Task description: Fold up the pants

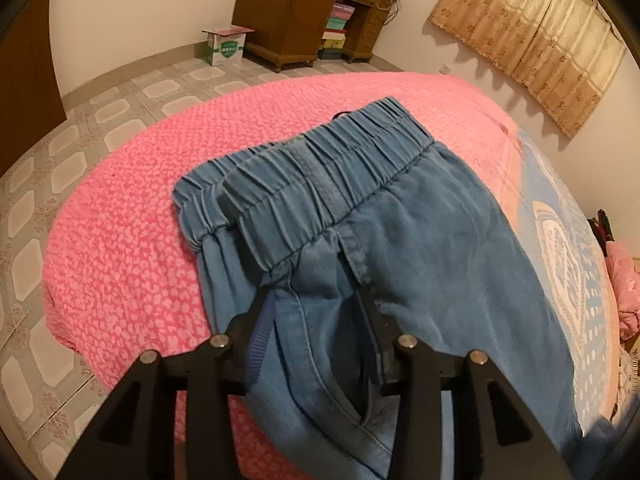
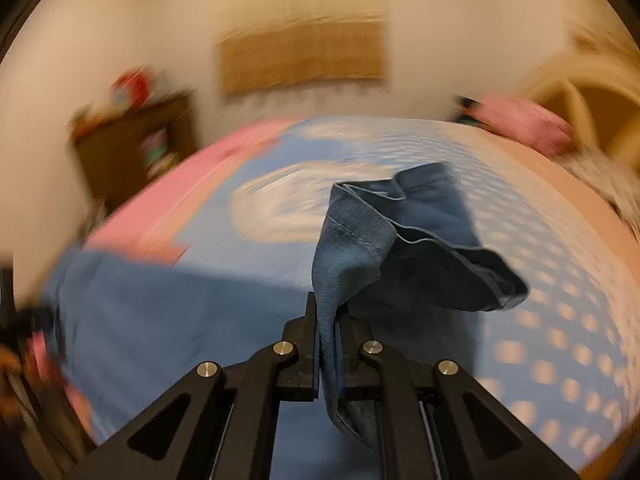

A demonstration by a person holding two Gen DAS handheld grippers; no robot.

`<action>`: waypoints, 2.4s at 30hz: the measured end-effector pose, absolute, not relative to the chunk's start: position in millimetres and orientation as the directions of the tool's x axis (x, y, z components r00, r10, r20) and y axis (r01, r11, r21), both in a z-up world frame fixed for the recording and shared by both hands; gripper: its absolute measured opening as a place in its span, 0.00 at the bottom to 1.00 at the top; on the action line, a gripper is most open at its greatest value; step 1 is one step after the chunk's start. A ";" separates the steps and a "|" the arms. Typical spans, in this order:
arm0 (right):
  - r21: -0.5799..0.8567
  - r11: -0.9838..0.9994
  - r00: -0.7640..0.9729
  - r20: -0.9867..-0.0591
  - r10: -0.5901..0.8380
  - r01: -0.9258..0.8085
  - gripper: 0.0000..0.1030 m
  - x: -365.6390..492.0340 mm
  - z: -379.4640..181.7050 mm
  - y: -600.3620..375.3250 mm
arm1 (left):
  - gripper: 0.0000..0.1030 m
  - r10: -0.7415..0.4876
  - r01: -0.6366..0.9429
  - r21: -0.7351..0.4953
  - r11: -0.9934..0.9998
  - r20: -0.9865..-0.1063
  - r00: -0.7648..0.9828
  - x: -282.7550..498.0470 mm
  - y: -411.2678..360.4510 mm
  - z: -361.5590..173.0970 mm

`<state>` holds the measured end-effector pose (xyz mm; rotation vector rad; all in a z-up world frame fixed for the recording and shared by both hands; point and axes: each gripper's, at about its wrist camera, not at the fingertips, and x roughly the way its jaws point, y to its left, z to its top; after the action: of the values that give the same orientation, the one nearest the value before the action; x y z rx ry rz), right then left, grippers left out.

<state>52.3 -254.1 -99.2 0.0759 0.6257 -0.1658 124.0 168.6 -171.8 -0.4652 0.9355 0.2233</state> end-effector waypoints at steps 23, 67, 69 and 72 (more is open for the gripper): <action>0.123 0.989 0.811 -0.585 0.010 0.077 0.51 76.2 -170.1 -157.9 | 0.53 -0.134 -0.359 -0.399 0.844 -0.804 0.579 112.8 208.4 -159.4; 0.115 0.970 0.691 -0.684 0.235 -0.216 0.52 49.4 -184.9 -59.0 | 0.27 -0.160 -0.327 -0.447 0.832 -0.759 0.631 129.8 249.4 -164.3; 0.120 0.967 0.684 -0.688 0.243 -0.223 0.52 48.9 -185.8 -57.8 | 0.36 -0.149 -0.340 -0.434 0.834 -0.772 0.618 130.8 248.1 -163.9; 0.115 0.965 0.687 -0.683 0.249 -0.235 0.52 45.4 -182.8 -58.0 | 0.54 -0.092 -0.340 -0.370 0.865 -0.782 0.616 126.2 244.3 -152.3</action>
<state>45.4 -58.0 -182.8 0.0188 0.7672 0.2712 126.2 244.3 -152.3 -0.5242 0.9059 0.1504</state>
